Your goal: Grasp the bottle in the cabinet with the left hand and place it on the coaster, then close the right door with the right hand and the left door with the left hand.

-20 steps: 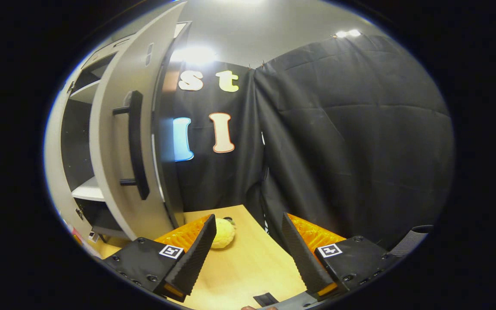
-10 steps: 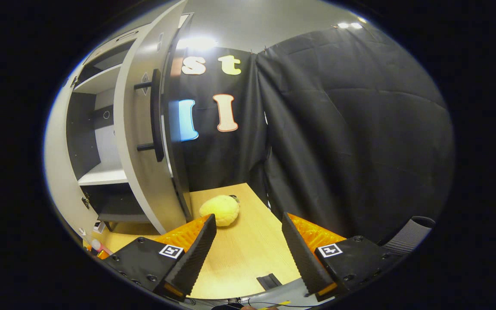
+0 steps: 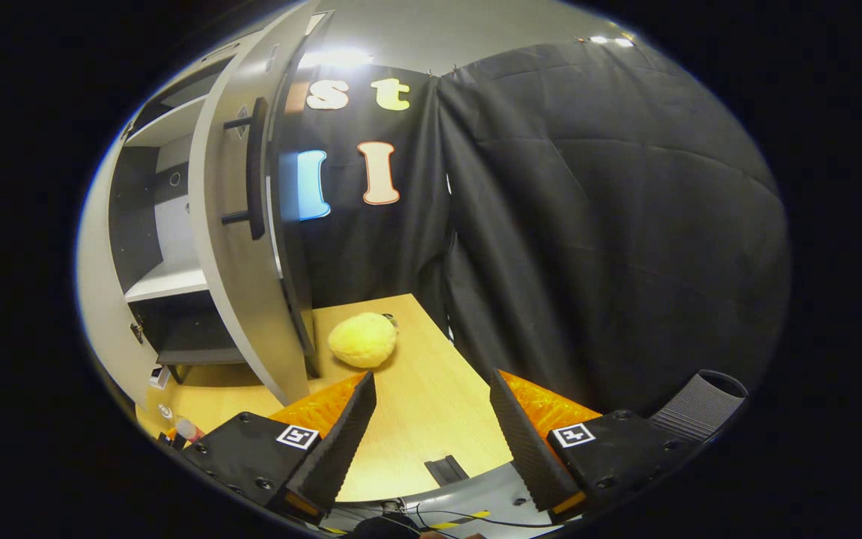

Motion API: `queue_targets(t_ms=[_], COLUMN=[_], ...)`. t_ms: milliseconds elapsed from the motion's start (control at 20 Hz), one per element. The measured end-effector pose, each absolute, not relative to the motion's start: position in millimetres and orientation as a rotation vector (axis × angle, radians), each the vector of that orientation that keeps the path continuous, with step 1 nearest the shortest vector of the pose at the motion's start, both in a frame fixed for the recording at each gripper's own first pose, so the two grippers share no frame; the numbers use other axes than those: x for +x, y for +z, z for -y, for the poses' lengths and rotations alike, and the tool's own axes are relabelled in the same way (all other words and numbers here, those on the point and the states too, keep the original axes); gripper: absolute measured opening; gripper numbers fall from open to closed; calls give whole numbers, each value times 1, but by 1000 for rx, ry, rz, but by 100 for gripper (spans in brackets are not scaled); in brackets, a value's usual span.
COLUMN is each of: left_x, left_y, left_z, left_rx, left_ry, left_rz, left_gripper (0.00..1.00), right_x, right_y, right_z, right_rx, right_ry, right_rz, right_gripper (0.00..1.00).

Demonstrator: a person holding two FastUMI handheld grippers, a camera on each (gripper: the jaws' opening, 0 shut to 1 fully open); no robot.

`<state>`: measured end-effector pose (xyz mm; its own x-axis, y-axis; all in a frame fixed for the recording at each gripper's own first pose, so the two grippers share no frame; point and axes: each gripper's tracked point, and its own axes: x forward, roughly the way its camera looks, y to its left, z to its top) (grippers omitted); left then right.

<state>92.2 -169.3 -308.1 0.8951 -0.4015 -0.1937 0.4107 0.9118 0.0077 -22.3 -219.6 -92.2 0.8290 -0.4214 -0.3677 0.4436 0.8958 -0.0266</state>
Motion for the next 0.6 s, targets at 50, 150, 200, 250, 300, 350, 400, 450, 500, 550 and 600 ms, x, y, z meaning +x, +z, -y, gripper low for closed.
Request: queue_targets(t_ms=[50, 150, 200, 250, 300, 350, 400, 450, 500, 550, 600], left_x=[89, 86, 86, 85, 86, 86, 86, 86, 86, 86, 86], left_y=[-315, -320, -321, -321, -321, -322, -321, -322, -320, -319, -315], left_z=[171, 171, 171, 171, 171, 170, 169, 169, 167, 163, 158], left_rx=[58, 72, 75, 75, 76, 70, 63, 57, 53, 57, 64], left_ry=[-425, -432, -434, -437, -439, -438, -434, -431, -423, -407, -392], left_rz=[-203, -205, -212, -215, -220, -226, -232, -237, -238, -241, -237], left_gripper=[63, 63, 64, 64, 64, 64, 66, 66, 67, 68, 69], right_x=[-24, -23, -22, -20, -20, -19, -20, -19, -19, -19, -20], right_y=[-93, -92, -93, -92, -95, -97, -100, -103, -106, -107, -109], right_z=[219, 220, 219, 217, 217, 215, 214, 212, 211, 210, 210], right_rx=[65, 60, 54, 49, 49, 53, 61, 70, 76, 81, 87], right_ry=[-465, -472, -472, -470, -470, -468, -468, -466, -467, -470, -471], right_rz=[-382, -379, -376, -374, -373, -376, -381, -386, -390, -395, -398], right_gripper=[97, 97, 97, 97, 97, 97, 97, 97, 98, 98, 98])
